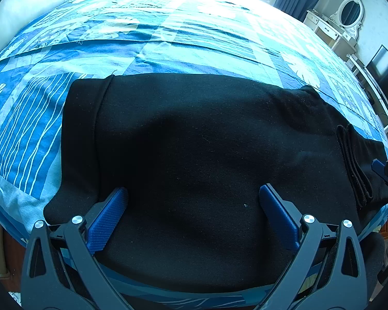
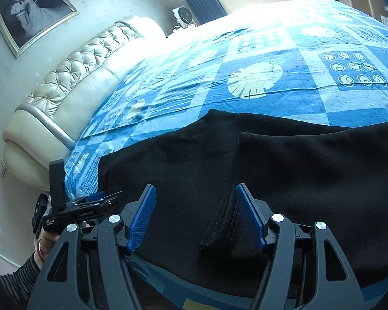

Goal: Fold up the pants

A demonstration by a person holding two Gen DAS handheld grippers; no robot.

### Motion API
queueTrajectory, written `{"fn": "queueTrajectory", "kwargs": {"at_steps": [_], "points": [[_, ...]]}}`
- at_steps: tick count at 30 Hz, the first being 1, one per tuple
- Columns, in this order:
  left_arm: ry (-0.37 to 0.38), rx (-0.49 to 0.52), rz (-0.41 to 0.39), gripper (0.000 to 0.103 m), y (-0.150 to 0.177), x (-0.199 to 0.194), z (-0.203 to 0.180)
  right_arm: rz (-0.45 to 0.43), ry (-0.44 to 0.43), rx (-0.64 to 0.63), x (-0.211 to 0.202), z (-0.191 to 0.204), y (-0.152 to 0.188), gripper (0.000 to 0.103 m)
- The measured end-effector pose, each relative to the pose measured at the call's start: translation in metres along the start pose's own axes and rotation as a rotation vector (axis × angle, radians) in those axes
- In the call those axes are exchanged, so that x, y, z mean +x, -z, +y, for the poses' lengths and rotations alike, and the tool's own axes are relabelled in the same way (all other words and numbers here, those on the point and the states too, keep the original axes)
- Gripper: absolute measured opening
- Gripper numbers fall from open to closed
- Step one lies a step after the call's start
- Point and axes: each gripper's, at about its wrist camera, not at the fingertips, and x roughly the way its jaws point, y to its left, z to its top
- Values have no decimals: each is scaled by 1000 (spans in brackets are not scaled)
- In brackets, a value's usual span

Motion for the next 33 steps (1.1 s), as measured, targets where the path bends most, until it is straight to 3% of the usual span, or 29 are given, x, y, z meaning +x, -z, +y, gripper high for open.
{"fn": "queueTrajectory", "kwargs": {"at_steps": [8,13,17,20,26,28,33], "points": [[-6,12,-17,101,2,-1,-2,-44,-38,64,-20,-31,16,65],[34,48,2,101,0,-6,2,-42,-52,135,-17,-44,19,65],[77,-43,-71,101,-5,-33,31,-37,-54,119,-16,-39,21,65],[154,-153,-98,101,-12,-45,72,-27,-71,117,-13,-36,23,65],[462,-440,47,101,-24,-9,156,9,-92,116,-2,-32,28,65],[545,-469,76,101,-27,5,166,13,-96,116,-1,-30,30,65],[622,-427,116,101,-39,21,151,28,-103,114,5,-26,34,66]]}}
